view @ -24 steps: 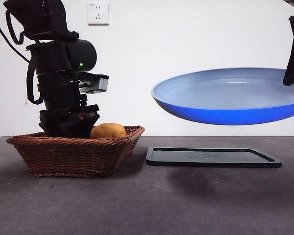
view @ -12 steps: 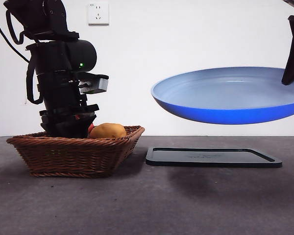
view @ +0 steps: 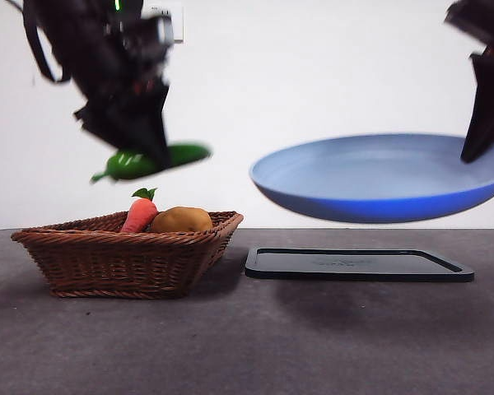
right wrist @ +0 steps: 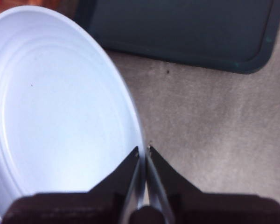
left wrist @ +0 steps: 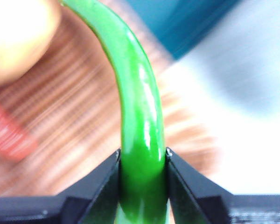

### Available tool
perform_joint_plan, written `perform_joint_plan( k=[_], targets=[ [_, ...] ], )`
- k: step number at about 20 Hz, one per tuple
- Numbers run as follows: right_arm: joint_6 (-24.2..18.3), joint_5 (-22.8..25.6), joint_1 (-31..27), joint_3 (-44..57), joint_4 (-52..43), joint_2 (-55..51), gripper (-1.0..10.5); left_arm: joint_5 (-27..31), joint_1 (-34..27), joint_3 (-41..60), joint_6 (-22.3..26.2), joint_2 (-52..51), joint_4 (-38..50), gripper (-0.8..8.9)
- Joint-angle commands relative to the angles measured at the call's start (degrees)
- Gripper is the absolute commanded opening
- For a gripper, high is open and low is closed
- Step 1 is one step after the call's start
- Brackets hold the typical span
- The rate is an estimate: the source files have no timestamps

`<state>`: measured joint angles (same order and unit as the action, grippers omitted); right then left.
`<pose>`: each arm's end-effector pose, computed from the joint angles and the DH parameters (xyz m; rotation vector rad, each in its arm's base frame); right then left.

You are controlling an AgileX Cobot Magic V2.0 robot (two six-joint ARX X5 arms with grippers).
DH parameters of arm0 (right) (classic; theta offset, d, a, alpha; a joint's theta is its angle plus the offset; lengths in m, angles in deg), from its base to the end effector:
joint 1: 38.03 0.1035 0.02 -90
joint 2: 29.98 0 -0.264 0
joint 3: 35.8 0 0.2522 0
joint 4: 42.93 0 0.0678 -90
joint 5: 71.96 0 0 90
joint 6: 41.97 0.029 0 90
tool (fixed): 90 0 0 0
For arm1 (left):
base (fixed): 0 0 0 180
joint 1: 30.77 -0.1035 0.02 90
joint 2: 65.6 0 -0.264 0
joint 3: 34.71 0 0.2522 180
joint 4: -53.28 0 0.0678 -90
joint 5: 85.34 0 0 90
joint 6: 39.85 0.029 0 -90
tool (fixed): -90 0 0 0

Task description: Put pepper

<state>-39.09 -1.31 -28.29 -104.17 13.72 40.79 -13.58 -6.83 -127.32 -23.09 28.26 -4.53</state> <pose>0.2290 0.0491 0.2606 0.1319 1.0490 0.4356 0.3061 -0.1458 0.2796 0.3058 0.9469 -0.8184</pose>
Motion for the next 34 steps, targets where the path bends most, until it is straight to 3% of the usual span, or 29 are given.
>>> perform_joint_plan(
  k=[1, 3, 6, 11, 22, 26, 34],
  targets=[
    [3.28, -2.16, 0.63, -0.96, -3.26, 4.2, 0.0, -7.98, 2.29, -1.14, -3.04, -1.38, 1.2, 0.99],
    [5.66, -4.02, 1.14, -0.96, -6.54, 7.65, 0.0, -10.47, 5.33, -1.14, -3.3, -2.05, 1.18, 0.99],
    [9.22, -4.87, 2.71, -0.96, -10.62, 11.23, 0.0, -9.35, 10.69, -1.11, -3.23, -1.25, 2.54, 0.99],
    [10.21, -4.92, 5.68, -0.96, -11.06, 11.87, 0.0, 0.02, 16.94, -1.11, -3.26, 1.88, 10.34, 0.99],
    [10.6, -4.76, 5.68, -0.96, -11.15, 11.87, 0.0, 0.22, 17.88, -1.09, -3.23, 8.85, 7.06, 1.02],
    [10.6, -4.76, 5.68, -0.96, -11.13, 11.87, 0.0, 0.2, 18.36, -1.11, -3.23, 8.85, 5.57, 2.03],
    [10.69, -4.74, 5.66, -0.96, -11.06, 11.87, 0.0, 0.17, 18.73, -1.11, -3.72, 8.46, 5.38, 2.33]
  ],
)
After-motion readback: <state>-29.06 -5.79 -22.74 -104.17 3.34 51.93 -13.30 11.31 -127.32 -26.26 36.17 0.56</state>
